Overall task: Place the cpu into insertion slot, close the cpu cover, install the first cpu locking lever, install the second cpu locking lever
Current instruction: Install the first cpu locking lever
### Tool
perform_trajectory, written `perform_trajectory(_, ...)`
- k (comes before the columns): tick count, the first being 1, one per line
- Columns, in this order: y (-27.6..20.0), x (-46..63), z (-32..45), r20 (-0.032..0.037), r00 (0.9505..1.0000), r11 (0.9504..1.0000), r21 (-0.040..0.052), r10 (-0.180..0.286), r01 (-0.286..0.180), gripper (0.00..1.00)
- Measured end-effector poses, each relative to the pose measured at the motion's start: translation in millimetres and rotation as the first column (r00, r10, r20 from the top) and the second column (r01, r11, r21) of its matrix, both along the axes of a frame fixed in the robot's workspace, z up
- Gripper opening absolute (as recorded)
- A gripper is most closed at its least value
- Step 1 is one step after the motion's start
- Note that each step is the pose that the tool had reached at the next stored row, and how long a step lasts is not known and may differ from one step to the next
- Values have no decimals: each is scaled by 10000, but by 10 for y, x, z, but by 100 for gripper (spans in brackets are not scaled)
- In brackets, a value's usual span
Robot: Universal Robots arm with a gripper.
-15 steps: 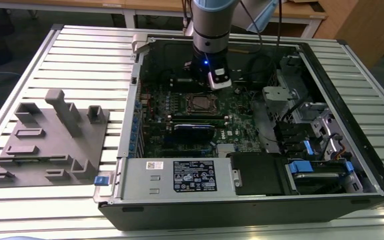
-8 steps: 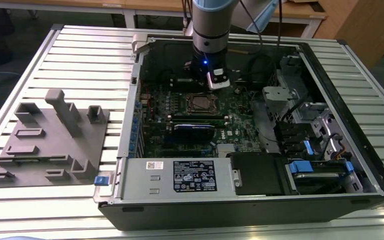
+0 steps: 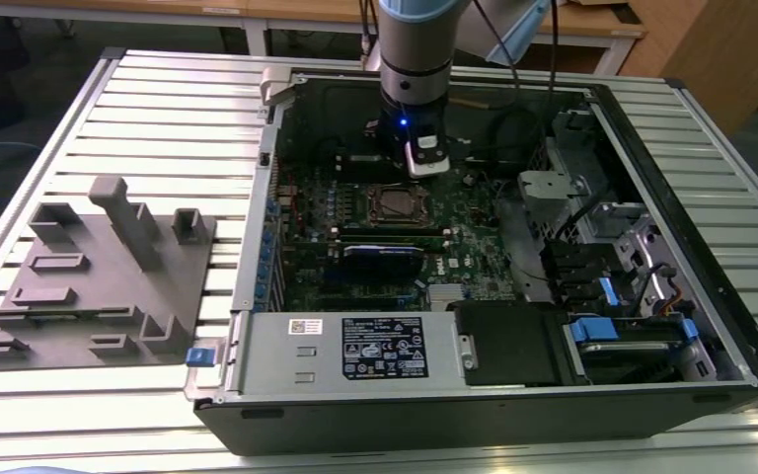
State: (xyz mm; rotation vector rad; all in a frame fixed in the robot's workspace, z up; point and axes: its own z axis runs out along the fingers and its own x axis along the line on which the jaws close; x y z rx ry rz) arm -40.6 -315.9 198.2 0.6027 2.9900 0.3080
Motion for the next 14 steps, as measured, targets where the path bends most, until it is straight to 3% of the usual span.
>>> perform_trajectory(14, 1, 0, -15, 0, 9999, 9999, -19, -125, 125, 11)
